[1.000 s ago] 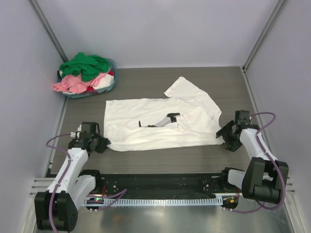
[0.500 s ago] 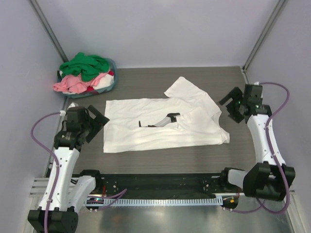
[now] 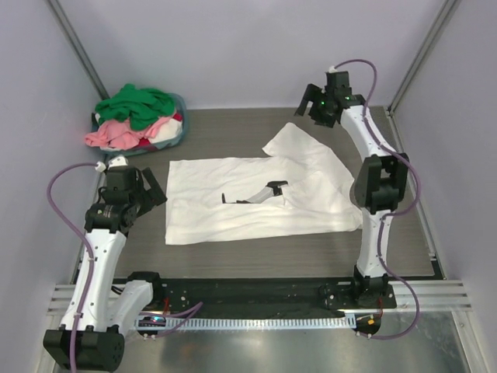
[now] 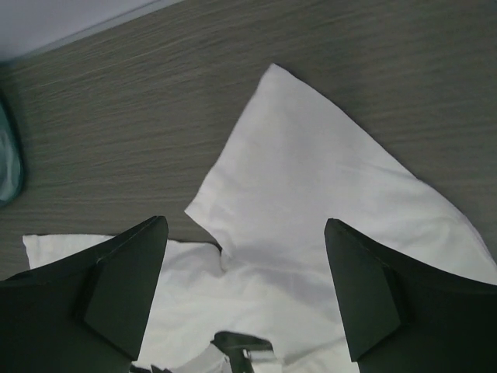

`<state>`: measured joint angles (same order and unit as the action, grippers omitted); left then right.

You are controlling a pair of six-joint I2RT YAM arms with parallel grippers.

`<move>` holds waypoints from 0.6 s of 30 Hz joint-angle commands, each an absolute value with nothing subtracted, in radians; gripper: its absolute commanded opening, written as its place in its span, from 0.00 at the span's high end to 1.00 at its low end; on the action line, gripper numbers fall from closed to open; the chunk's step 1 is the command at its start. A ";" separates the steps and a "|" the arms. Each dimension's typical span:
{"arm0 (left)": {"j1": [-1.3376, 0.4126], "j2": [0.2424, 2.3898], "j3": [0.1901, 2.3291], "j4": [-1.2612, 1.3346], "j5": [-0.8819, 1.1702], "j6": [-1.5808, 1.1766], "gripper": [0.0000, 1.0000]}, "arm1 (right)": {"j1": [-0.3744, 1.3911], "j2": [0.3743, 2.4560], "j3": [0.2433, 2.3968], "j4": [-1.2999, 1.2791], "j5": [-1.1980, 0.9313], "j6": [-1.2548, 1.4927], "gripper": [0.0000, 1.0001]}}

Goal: Fold and stack the t-shirts
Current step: Fold the tshirt

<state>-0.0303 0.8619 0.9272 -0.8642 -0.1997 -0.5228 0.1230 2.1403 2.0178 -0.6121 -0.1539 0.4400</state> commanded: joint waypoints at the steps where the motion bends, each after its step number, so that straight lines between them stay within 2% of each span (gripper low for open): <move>1: -0.025 0.874 0.917 -0.821 -0.216 -0.485 0.00 | 0.167 2.270 2.212 -0.604 -0.166 0.364 0.12; 6: -0.021 0.888 0.914 -0.830 -0.215 -0.485 0.00 | 0.206 2.456 2.439 -0.580 -0.057 0.322 0.12; 18: -0.021 0.893 0.905 -0.822 -0.179 -0.485 0.00 | 0.279 2.677 2.553 -0.433 0.230 0.186 0.12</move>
